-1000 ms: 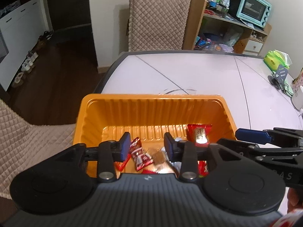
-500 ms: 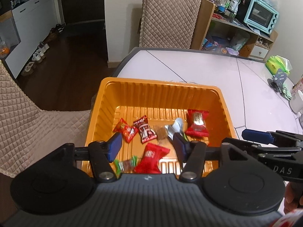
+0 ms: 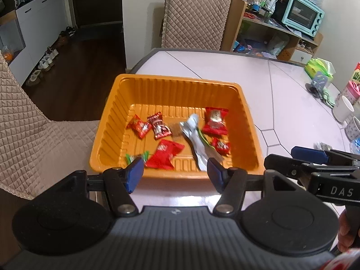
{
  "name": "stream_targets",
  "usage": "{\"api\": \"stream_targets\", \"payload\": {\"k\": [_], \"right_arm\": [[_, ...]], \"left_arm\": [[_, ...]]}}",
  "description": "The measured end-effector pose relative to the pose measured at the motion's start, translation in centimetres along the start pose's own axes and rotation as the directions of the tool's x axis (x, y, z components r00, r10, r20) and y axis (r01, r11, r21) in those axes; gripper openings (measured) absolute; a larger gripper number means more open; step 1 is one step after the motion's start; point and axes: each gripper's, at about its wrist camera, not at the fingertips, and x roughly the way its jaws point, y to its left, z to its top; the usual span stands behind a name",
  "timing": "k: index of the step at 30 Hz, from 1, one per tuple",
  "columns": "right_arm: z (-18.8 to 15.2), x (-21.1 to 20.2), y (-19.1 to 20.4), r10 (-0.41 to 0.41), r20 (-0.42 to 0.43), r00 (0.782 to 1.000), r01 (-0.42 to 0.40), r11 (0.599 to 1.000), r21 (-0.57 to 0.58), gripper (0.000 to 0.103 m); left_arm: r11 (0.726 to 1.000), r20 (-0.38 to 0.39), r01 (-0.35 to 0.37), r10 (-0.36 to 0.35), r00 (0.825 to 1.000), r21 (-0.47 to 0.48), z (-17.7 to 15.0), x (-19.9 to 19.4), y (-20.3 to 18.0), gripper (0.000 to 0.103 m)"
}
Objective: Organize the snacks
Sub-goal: 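Move both tools away from the tray toward the yellow candy and pouch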
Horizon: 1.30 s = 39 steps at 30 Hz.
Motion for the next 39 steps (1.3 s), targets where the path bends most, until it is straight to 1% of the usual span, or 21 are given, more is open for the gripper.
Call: {"api": "stream_targets", "payload": {"k": [11,21,29,39], "right_arm": [[-3.1,-4.2,-0.7,-0.004,-0.003,1.000,0.004,1.000,0.005,0.080],[-6.0,-7.5,-2.3,-0.020,-0.021,1.000,0.020,1.000,0.023,0.080],[-7.9,-10.1,-4.7,-0.055,-0.033,0.998,0.056,0.997,0.054,0.080],[-9.7,-12.7,-7.4,-0.120,-0.032,0.992,0.122,0.987,0.101,0.080]], "left_arm": [[1.000,-0.001,0.021,-0.021,1.000,0.004,-3.5,-2.7,-2.6,0.059],[0.998,-0.028,0.047,-0.046,0.999,0.030,-6.5,-3.7,-5.7,0.059],[0.994,-0.050,0.079,-0.075,0.996,0.074,-8.2,-3.8,-8.9,0.059],[0.977,-0.082,0.143,-0.132,0.988,0.155,-9.5,-3.2,-13.6,0.059]]}}
